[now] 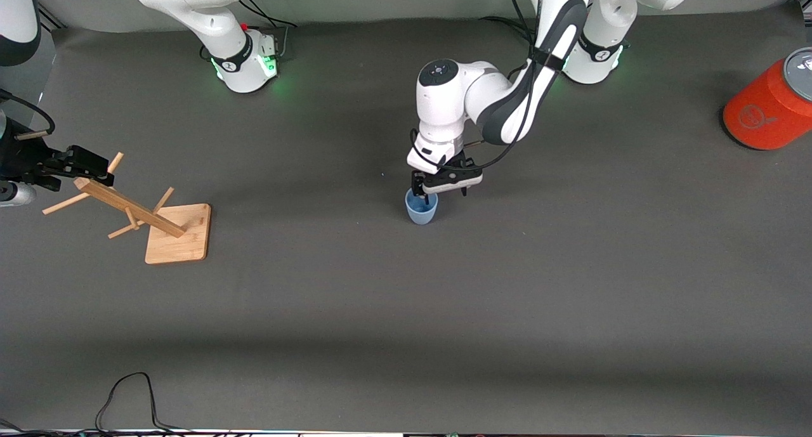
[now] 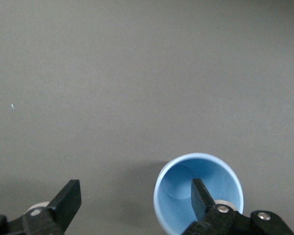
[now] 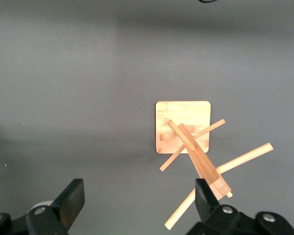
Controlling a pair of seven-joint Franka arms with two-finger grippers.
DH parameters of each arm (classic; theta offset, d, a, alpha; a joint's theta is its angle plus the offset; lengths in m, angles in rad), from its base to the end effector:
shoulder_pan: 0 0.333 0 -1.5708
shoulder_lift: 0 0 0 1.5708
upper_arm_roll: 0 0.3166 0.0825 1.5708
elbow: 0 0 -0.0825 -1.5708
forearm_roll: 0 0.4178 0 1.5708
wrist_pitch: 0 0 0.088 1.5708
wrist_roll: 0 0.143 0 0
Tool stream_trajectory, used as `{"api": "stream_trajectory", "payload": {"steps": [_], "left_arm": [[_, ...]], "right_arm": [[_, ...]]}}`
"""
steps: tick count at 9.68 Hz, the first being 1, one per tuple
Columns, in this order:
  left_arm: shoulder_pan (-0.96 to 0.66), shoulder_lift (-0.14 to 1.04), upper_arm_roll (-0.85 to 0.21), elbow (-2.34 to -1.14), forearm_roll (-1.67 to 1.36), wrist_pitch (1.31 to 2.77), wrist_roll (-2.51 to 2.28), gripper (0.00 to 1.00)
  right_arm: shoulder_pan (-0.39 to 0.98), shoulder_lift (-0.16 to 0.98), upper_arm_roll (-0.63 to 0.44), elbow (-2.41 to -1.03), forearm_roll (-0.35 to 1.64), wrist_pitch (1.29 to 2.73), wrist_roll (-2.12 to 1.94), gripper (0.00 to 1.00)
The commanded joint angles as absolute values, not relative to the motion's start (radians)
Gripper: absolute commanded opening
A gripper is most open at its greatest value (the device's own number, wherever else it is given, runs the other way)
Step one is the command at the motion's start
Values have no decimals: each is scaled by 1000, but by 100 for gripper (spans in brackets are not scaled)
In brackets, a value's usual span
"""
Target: Rotate and upright cup with both arms
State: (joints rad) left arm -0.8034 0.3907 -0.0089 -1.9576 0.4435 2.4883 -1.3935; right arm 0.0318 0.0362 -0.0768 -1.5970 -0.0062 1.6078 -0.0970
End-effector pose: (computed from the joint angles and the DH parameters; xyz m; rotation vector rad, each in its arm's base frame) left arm 0.4598 -0.4745 0.2319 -3.0704 -0.3804 -0.4994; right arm 0.5997 -0.0272 0.5576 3.1331 0.0820 -0.0405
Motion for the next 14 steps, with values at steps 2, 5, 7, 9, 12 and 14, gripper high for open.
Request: {"api": "stream_trajectory", "payload": {"steps": [2,5,7,9,12,14], "left_arm": [[-758,370,-14,-1773,393,2200,-1238,100],[-607,370,-11,-1460,197,1846,-813,100],[-449,362,-11,-1366,123,1743,-528,100],[-301,330,-9,-1361,115,1718,-305,100],[-128,311,-11,-1359,34,1706,-102,100],[-59,246,-8,-1437,20,1726,30,100]], "right_arm": [[43,18,-84,-1605,-5,1600,-71,100],[43,18,-84,-1605,12,1597,-71,100],[41,18,-84,-1605,15,1597,-71,100],[41,18,-84,-1605,15,1597,-71,100],[40,20,-83,-1605,15,1597,-74,100],[40,20,-83,-1605,15,1597,-72,100]]}}
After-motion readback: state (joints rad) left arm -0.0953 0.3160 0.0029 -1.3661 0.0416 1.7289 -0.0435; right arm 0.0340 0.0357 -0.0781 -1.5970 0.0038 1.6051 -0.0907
